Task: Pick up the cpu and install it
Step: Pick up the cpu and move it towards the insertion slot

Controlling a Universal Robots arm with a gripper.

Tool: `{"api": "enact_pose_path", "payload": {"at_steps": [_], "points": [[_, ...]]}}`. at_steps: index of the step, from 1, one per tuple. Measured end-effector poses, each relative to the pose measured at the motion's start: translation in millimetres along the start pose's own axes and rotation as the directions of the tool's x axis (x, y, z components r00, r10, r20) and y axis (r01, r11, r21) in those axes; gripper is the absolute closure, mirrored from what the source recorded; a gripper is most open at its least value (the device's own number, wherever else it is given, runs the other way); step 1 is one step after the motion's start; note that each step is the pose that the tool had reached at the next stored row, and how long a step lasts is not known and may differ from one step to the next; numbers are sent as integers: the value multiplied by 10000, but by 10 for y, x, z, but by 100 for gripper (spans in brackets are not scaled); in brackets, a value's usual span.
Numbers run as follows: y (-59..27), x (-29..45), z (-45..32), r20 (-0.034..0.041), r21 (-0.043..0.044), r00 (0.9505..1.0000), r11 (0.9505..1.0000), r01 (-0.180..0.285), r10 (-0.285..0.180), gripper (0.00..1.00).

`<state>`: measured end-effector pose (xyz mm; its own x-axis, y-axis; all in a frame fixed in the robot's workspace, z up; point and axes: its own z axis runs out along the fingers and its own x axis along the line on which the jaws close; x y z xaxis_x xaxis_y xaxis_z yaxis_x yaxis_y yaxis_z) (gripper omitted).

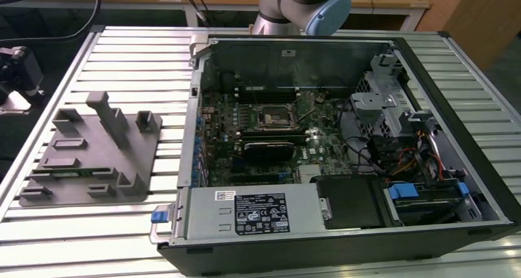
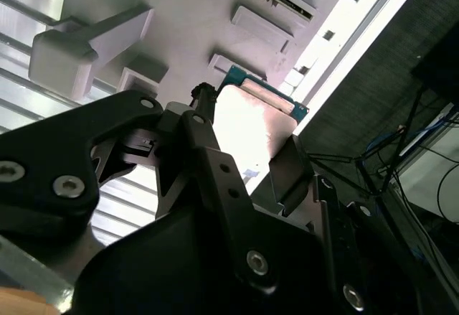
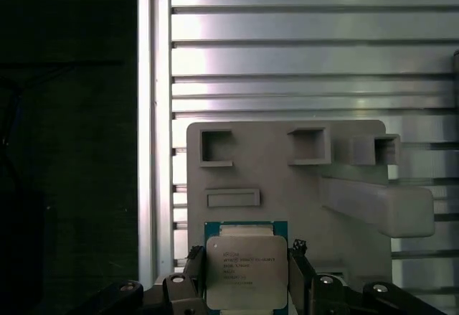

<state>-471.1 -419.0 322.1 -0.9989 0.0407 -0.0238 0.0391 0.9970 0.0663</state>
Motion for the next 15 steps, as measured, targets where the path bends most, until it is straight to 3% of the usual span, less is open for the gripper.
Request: {"api": "enact_pose_path", "payload": {"at_steps": [15], "points": [[13,-5,-198,-1,-61,10000,10000,-2,2,45]]}}
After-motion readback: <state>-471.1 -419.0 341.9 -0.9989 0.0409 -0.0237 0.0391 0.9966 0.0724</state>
